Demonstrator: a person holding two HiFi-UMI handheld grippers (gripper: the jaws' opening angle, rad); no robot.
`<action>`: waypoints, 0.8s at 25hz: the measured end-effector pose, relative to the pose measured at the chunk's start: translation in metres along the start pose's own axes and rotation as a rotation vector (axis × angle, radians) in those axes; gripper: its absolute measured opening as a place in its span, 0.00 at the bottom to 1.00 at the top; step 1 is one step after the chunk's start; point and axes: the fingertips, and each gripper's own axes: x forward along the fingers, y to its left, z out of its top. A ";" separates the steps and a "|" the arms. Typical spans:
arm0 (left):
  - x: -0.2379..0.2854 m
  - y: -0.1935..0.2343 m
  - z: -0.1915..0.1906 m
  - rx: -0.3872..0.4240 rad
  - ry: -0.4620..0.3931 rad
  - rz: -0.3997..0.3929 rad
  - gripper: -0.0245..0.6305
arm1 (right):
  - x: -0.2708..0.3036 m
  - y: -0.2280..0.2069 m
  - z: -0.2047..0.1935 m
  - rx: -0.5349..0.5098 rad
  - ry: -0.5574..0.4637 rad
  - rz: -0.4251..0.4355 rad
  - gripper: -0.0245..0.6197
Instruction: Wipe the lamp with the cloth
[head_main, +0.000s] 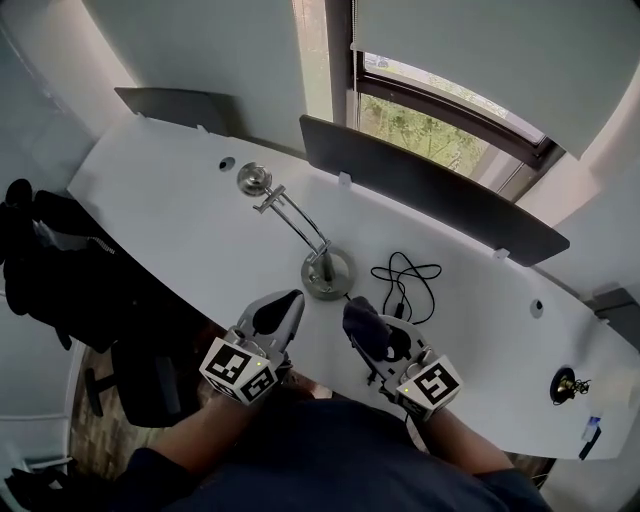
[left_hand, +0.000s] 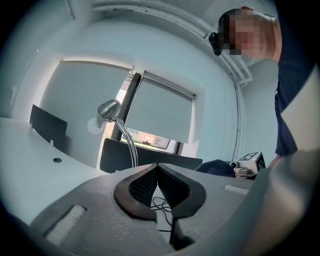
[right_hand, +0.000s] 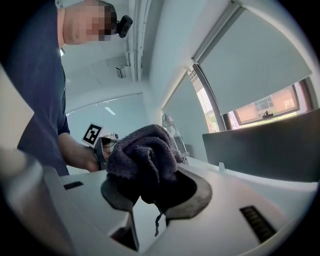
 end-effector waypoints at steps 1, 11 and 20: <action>0.004 0.004 -0.001 0.002 0.008 0.009 0.05 | 0.002 -0.004 -0.002 -0.004 0.006 0.003 0.25; 0.045 0.038 -0.002 0.029 0.078 -0.051 0.05 | 0.034 -0.041 -0.026 0.014 0.086 -0.084 0.25; 0.068 0.052 0.009 0.027 0.067 -0.078 0.17 | 0.054 -0.080 -0.040 -0.012 0.159 -0.159 0.25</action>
